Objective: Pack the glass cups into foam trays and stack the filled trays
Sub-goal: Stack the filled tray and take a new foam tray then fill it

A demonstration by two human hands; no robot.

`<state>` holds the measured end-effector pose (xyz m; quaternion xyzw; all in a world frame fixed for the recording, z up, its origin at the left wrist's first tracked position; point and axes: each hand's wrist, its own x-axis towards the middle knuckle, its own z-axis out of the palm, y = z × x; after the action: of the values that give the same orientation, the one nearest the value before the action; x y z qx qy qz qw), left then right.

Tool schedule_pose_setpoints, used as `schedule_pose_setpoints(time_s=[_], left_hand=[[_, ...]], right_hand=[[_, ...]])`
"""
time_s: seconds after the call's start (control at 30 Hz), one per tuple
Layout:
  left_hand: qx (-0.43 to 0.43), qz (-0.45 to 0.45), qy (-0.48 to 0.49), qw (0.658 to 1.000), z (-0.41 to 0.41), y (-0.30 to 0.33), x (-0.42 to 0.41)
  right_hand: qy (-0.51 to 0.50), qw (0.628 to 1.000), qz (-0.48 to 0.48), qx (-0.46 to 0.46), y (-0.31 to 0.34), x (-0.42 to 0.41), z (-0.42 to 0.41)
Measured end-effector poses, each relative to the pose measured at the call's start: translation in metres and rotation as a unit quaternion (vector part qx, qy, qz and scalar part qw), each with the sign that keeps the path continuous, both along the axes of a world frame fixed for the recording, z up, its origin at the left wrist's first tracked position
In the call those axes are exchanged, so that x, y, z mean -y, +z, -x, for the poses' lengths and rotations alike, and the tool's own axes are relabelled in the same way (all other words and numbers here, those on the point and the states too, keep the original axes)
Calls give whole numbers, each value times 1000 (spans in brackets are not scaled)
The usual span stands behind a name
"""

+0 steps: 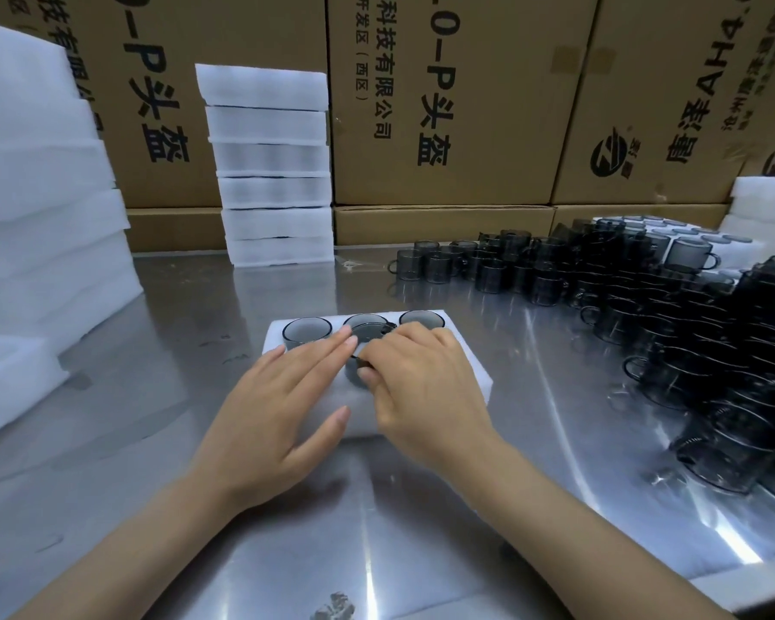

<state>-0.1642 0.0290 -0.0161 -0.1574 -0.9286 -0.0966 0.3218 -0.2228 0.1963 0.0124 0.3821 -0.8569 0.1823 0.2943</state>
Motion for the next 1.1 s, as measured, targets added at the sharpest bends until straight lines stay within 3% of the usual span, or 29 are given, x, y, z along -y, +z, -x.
schedule_pose_setpoints(time_s=[0.13,0.27,0.43,0.6,0.93,1.1], left_hand=[[4,4,8,1000,0,0,0],[-6,21,10,1000,-2,2,-2],[2,43,17,999,-4,1,-3],[3,46,20,999,-4,1,-4],[27,46,56,997,-3,5,-13],[22,62,70,995,-7,-4,-18]], right_hand=[[-16,999,28,-32,-5,4,-4],[9,996,88,12,-1,-1,-3],[-7,993,-11,114,-5,-10,4],[-30,990,-74,115,-11,-11,4],[-42,981,-102,162,-13,-11,4],[-14,985,-62,160,-20,-14,5]])
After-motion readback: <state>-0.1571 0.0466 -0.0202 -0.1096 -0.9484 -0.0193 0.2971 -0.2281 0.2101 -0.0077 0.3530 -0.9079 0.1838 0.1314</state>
